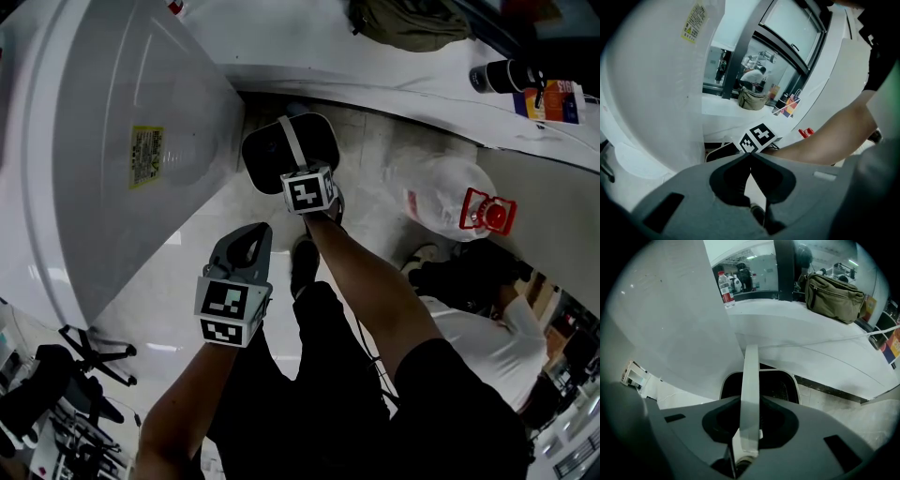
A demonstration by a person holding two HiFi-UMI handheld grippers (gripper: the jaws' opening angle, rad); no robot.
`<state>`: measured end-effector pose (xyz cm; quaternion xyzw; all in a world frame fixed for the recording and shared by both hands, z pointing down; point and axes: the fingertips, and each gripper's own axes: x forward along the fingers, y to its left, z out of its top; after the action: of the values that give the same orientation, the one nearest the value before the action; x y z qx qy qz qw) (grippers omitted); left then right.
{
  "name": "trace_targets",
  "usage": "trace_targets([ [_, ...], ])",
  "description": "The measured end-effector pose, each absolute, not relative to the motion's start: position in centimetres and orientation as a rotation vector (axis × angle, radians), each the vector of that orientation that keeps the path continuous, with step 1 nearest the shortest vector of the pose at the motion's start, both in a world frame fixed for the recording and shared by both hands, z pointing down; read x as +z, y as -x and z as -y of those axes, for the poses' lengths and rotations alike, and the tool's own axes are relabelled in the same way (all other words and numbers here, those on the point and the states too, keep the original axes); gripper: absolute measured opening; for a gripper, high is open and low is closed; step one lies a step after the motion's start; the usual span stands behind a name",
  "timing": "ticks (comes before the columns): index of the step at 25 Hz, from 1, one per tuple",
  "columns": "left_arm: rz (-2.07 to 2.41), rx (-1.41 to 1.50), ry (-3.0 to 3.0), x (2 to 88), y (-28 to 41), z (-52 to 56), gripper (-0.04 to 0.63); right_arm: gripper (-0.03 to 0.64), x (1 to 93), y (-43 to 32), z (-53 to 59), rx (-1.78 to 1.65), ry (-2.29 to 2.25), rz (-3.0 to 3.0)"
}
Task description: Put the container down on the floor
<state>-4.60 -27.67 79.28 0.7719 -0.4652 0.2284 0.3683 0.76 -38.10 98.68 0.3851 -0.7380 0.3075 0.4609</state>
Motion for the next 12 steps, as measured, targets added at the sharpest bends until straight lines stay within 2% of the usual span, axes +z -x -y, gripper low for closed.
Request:
trace_targets([
  [3,1.199,0.591,-1.972,79.4,4.7,27.1,0.011,0.067,98.9,-0.4,37.8,0.756,-0.912,1.818],
  [7,1.223,0.605,-1.946,79.7,5.3,26.6,0.011,0.125,98.6,-0.2,37.9,0.725,-0.908,1.826],
  [12,1.231,0.610,-1.925,79.7,5.3,26.1,0.011,0.149,97.9,-0.2,37.7,0.722,-0.904,1.843],
])
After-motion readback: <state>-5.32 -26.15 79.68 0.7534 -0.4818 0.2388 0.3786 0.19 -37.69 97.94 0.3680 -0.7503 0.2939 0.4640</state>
